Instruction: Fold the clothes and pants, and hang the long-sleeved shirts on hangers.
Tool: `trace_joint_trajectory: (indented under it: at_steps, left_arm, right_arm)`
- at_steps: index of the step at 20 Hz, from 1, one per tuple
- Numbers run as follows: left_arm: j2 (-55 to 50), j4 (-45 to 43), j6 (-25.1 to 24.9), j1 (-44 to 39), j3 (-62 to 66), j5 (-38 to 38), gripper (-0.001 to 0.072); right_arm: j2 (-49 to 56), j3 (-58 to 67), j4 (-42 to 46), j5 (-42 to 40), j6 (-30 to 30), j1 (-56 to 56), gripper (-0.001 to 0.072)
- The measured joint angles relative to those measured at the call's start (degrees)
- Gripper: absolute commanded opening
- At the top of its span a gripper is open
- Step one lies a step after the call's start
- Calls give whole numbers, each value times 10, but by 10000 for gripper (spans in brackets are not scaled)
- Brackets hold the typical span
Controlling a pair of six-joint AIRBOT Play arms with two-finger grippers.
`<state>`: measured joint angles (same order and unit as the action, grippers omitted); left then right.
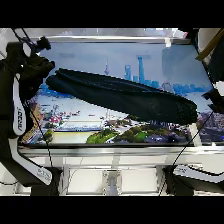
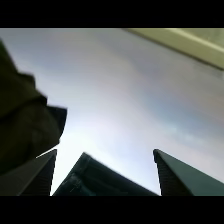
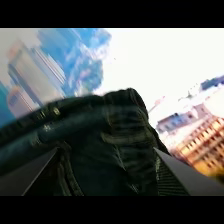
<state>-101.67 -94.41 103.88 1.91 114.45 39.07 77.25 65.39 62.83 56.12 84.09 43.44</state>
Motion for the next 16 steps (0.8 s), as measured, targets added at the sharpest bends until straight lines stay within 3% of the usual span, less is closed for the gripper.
trace_joint_trajectory:
  at_steps: [4, 7, 15, 16]
  left_arm:
    - [49, 1, -87, -70, 0, 12, 698]
    - [61, 2, -139, -117, 0, 42, 698]
    - [68, 1, -173, -172, 0, 106, 698]
    - [68, 1, -174, -175, 0, 108, 698]
  right_arm:
    - [63, 15, -40, 123, -85, 52, 636]
    - [121, 19, -76, 167, -147, 70, 636]
    - [201, 21, -113, 180, -227, 80, 616]
    - [206, 21, -120, 183, -235, 78, 551]
